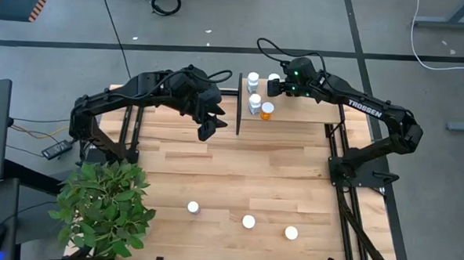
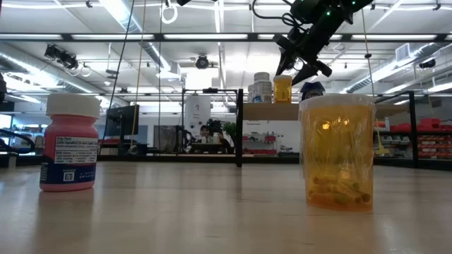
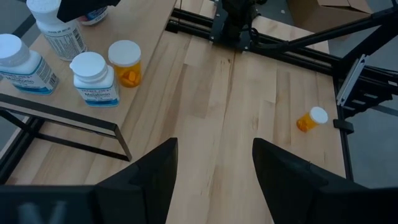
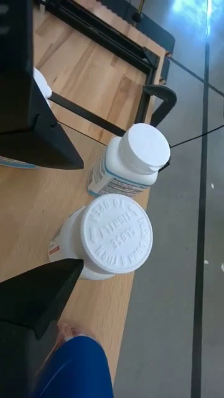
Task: Pick and place medicine bottles onto shelf by color
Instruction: Adjust the medicine bottles on the shelf
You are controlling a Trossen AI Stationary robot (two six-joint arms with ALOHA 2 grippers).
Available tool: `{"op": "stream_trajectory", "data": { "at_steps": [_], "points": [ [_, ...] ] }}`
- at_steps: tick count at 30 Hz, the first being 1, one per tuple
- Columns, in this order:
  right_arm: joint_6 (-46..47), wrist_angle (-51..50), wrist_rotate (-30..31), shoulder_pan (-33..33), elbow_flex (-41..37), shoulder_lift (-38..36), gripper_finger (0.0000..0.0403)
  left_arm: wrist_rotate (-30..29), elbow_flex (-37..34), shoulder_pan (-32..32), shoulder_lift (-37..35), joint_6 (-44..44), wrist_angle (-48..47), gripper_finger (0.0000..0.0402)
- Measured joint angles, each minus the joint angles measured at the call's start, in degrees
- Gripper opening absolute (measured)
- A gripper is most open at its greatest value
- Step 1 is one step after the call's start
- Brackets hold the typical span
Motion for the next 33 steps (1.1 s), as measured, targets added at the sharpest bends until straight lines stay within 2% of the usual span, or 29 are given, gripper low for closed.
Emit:
{"op": "stream_trajectory", "data": {
  "at_steps": [8,13,18,24,29,33],
  "points": [
    [0.73,-0.02,-1.86,0.83,-0.02,-0.83,0.0255,0.0,0.07,-0.2,0.0,-0.15,0.01,0.0215],
    [1.72,-0.96,-3.05,3.78,-0.04,-3.85,0.0255,0.02,0.07,-0.53,0.0,-0.48,-0.03,0.0215],
    [0.88,-6.39,-2.57,7.82,-0.04,-8.22,0.0255,0.01,0.07,-0.83,0.0,-0.57,-0.03,0.0215],
    [-0.66,-10.81,-0.68,15.91,-0.07,-11.38,0.0255,0.02,0.07,-0.83,0.0,-0.32,-0.01,0.0215],
    [2.6,-14.77,4.3,25.53,-0.07,-10.73,0.0255,0.02,0.07,-0.83,0.0,-0.17,-0.01,0.0215],
    [5.02,-13.15,11.29,33.61,-0.09,-9.49,0.0255,0.01,0.07,-0.81,0.0,-0.17,-0.01,0.0215]
  ]
}}
